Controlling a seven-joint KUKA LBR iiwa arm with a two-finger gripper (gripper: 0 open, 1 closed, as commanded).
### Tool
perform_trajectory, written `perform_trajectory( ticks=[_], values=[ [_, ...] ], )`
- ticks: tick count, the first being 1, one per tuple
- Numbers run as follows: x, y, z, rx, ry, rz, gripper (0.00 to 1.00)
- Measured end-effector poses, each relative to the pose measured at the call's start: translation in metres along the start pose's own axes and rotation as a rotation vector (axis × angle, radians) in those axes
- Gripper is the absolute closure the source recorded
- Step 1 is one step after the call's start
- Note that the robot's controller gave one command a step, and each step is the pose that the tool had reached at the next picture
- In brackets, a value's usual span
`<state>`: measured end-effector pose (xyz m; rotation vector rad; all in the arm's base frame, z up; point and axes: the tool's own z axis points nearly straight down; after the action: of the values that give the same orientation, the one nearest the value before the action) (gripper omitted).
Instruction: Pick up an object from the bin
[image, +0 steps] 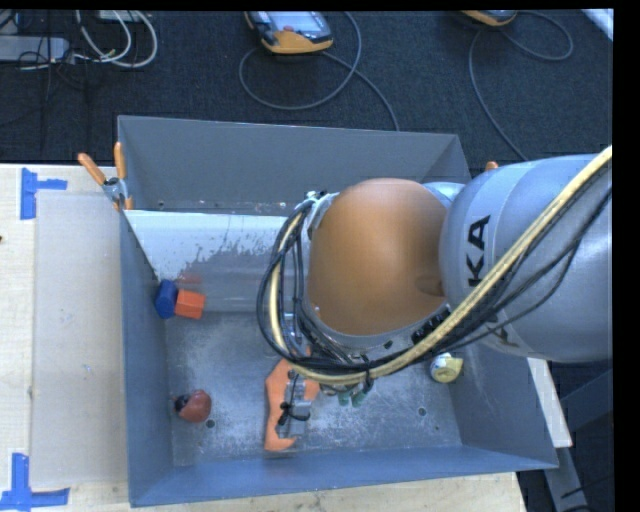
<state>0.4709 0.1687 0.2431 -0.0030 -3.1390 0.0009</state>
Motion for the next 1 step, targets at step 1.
perform_trajectory(
  ticks=[1],
  values=[
    [-0.0154, -0.0195, 0.0339, -0.003, -0.004, -0.150, 0.00]
  ],
)
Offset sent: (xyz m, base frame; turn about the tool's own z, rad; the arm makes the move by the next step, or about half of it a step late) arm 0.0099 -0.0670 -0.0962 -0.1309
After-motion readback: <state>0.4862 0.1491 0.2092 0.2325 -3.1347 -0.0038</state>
